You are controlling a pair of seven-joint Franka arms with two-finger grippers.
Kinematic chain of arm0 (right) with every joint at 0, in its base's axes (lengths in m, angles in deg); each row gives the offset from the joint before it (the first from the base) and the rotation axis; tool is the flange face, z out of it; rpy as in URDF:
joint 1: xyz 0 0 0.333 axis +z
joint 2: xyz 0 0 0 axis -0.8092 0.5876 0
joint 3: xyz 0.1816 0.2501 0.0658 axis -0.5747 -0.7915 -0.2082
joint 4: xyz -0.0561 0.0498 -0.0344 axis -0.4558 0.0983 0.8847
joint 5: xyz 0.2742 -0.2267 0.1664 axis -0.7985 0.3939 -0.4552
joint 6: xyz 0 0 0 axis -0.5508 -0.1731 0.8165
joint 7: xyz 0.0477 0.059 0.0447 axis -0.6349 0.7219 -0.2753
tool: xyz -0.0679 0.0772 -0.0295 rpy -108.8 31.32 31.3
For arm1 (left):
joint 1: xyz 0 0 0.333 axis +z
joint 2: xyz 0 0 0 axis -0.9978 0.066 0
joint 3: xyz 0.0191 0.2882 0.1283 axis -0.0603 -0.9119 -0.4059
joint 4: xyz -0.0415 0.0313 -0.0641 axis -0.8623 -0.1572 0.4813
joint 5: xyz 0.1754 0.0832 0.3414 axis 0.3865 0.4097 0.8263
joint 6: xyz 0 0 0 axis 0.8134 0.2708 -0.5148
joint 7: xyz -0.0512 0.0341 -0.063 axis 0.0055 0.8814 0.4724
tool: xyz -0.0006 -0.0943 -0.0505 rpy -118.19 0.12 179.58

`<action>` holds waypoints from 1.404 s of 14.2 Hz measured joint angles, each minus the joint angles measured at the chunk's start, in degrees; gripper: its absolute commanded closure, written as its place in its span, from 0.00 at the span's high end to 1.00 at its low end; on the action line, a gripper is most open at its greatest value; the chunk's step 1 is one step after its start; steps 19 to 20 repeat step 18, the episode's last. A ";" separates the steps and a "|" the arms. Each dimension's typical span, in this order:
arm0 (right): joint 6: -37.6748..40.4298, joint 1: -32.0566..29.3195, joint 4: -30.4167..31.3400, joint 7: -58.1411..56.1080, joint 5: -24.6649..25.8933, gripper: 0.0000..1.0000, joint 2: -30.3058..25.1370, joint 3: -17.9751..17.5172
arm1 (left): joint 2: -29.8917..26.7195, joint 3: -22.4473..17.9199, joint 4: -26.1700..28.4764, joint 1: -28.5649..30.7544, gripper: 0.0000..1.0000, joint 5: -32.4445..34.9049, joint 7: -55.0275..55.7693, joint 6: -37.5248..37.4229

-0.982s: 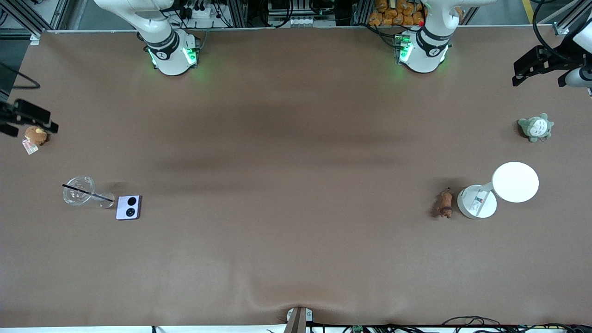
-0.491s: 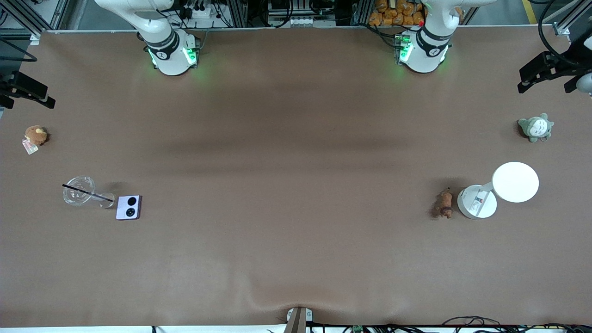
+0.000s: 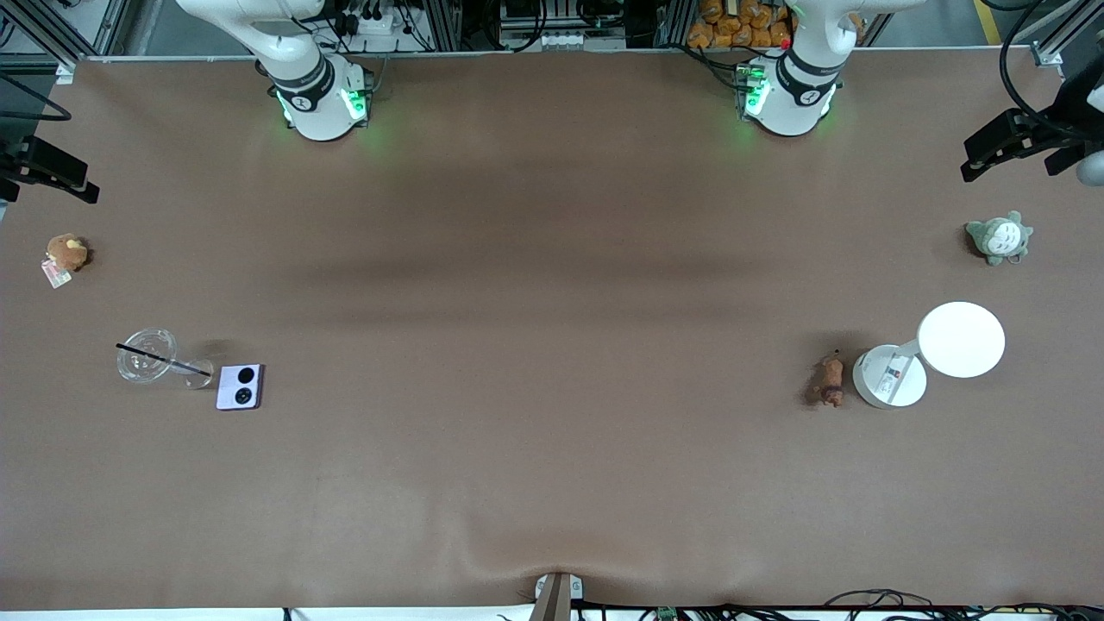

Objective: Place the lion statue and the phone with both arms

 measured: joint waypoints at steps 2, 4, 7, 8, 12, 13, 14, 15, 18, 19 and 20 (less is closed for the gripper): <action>0.00 0.00 0.00 0.00 0.08 1.00 0.00 0.00 | 0.05 0.12 0.00 -0.11 1.00 0.00 1.86 -0.05; 0.00 0.00 0.00 0.00 0.15 1.00 0.00 0.01 | 0.08 0.17 0.00 -0.19 1.00 0.00 3.00 -0.07; 0.00 0.00 0.04 0.00 0.22 1.00 0.00 0.01 | 0.16 0.20 0.00 -0.27 1.00 0.00 3.23 -0.07; 0.00 0.00 0.05 0.00 0.22 1.00 0.00 0.01 | 0.20 0.21 0.00 -0.30 1.00 0.00 3.24 -0.07; 0.00 -0.07 0.05 -0.94 0.23 1.00 0.00 0.20 | 0.28 0.22 0.00 -0.46 1.00 0.00 3.24 -0.07; 0.00 -0.17 0.05 -0.99 0.24 1.00 0.00 0.30 | 0.29 0.22 0.00 -0.46 1.00 0.00 3.24 -0.07; 0.01 -0.32 0.07 -1.03 0.25 1.00 0.00 0.38 | 0.29 0.22 0.00 -0.47 1.00 0.00 3.24 -0.07; 0.01 -0.48 0.08 -1.08 0.25 1.00 0.00 0.44 | 0.29 0.23 0.00 -0.52 1.00 0.00 3.24 -0.07; 0.25 -0.57 0.09 -1.07 0.25 1.00 0.00 0.25 | 0.29 0.23 -0.05 -0.70 1.00 0.00 3.24 -0.07; 0.25 -0.57 0.09 -1.07 0.25 1.00 0.00 0.25 | 0.29 0.23 -0.05 -0.70 1.00 0.00 3.24 -0.07; 0.25 -0.57 0.09 -1.07 0.25 1.00 0.00 0.25 | 0.29 0.23 -0.05 -0.70 1.00 0.00 3.24 -0.07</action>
